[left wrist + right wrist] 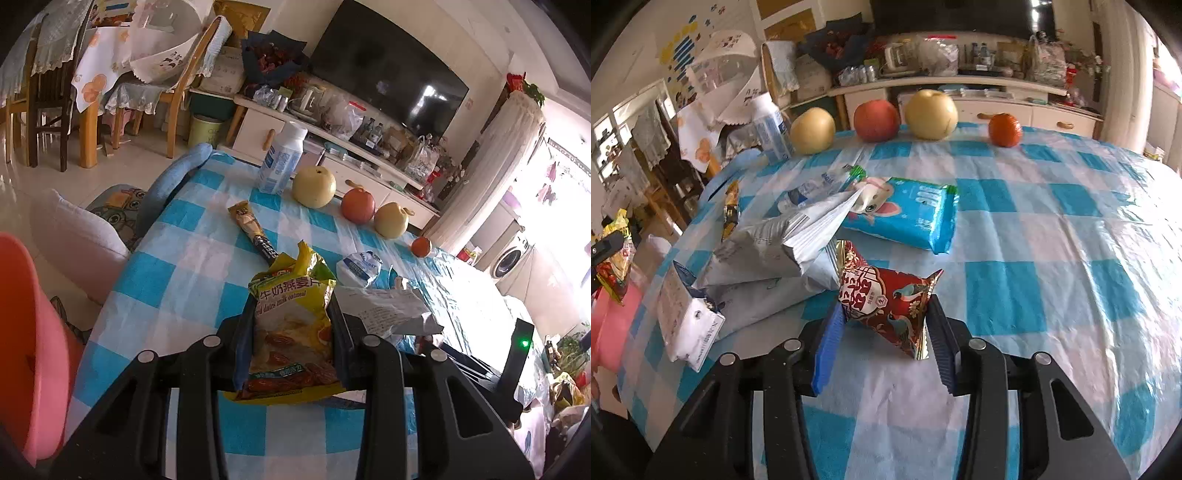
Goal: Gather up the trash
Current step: 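Grasp the red snack wrapper with the right gripper while the left gripper holds the yellow bag, then carry the yellow bag and red wrapper over the pink bucket and open both grippers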
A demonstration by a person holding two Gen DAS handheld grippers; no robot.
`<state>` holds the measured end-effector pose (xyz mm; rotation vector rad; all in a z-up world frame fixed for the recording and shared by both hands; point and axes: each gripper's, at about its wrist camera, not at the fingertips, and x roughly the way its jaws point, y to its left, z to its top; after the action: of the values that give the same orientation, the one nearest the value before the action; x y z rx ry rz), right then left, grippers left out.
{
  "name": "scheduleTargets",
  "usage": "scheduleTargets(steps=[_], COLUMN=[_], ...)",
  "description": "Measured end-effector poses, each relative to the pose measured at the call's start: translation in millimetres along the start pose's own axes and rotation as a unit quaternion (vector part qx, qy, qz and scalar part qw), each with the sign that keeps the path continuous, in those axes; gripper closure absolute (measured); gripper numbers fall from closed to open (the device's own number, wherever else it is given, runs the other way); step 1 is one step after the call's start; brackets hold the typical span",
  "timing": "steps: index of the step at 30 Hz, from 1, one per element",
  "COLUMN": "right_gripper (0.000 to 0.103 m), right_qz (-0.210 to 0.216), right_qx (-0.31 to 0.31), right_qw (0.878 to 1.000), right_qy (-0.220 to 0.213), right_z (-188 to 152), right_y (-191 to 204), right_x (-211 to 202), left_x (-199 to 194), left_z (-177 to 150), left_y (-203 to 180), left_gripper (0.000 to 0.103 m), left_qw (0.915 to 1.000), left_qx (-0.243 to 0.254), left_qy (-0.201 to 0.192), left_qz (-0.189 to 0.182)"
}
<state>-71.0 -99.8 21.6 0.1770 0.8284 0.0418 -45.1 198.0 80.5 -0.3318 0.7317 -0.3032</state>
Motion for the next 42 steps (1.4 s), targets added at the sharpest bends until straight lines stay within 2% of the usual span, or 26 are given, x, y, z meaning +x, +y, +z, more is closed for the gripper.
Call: scheduleTargets(steps=[11, 16, 22, 26, 31, 36, 42], right_gripper=[0.057, 0.058, 0.058, 0.058, 0.057, 0.057, 0.057], right_qz=[-0.018, -0.008, 0.025, 0.066, 0.125, 0.188, 0.239], right_qx=[0.028, 0.032, 0.010, -0.023, -0.065, -0.121, -0.185], right_qw=[0.999, 0.998, 0.998, 0.994, 0.987, 0.973, 0.952], right_qy=[-0.031, -0.044, -0.065, -0.081, -0.080, -0.062, -0.042], right_z=[-6, -8, -4, 4, 8, 10, 6], right_y=[-2, 6, 41, 85, 143, 221, 307], right_x=[-46, -70, -97, -117, -128, -126, -107], left_x=[-21, -34, -53, -68, -90, -106, -122], left_z=[4, 7, 12, 15, 19, 23, 24], left_y=[18, 28, 44, 61, 93, 130, 168], left_gripper=[0.066, 0.066, 0.066, 0.066, 0.066, 0.066, 0.066], left_qw=[0.9997, 0.9994, 0.9981, 0.9963, 0.9919, 0.9851, 0.9759], left_qx=[-0.013, -0.016, -0.022, -0.035, -0.066, -0.100, -0.136], left_qy=[-0.019, -0.032, -0.053, -0.070, -0.089, -0.104, -0.115], left_qz=[-0.001, 0.004, 0.021, 0.036, 0.063, 0.094, 0.126])
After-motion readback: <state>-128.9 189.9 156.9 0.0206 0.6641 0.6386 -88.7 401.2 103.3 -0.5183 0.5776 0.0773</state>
